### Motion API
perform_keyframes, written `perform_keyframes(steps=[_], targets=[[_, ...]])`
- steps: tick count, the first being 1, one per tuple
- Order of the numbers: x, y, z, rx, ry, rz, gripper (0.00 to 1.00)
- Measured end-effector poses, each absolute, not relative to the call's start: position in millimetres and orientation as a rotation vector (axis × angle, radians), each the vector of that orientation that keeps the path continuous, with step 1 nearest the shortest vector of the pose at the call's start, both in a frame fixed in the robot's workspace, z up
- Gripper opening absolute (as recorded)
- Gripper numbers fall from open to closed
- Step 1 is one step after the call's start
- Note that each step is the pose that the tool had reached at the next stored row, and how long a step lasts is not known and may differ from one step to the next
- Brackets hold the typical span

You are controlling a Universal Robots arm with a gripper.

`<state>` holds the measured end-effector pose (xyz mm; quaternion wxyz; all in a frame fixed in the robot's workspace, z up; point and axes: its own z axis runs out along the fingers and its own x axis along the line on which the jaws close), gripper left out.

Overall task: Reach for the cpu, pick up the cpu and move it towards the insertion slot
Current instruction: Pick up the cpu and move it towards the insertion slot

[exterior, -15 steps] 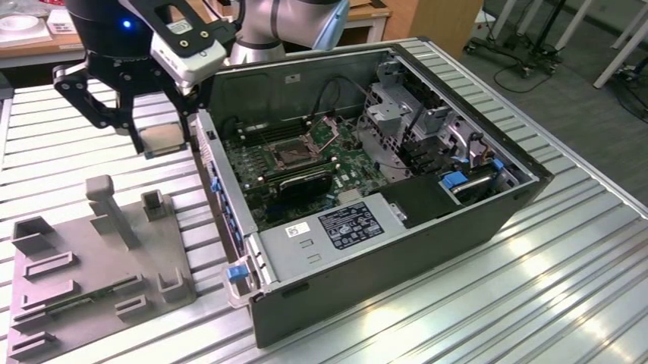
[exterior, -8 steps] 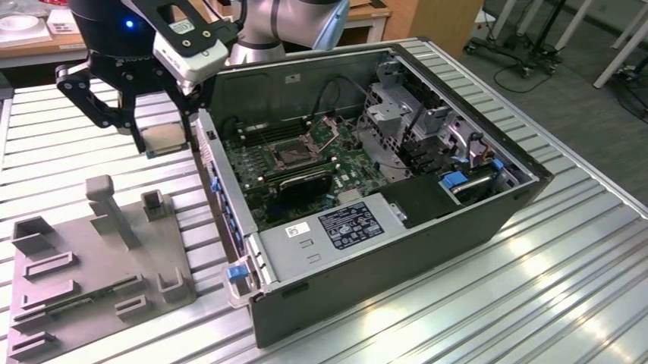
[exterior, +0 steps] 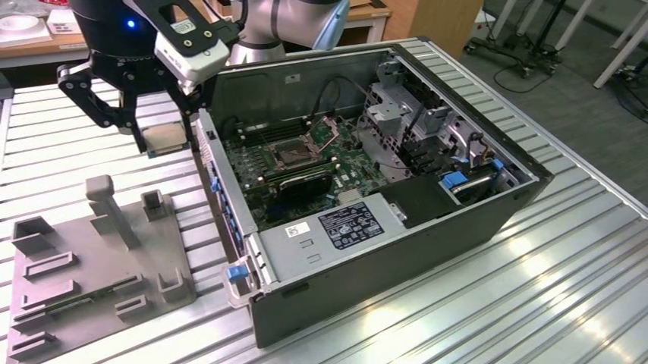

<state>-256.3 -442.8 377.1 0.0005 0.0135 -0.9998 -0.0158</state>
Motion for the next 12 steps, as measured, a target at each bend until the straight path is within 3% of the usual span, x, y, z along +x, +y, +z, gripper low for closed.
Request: perform_keyframes(steps=[12], targets=[[-251.2,-441.2,376.6,0.043,-3.14,-0.049,0.54]])
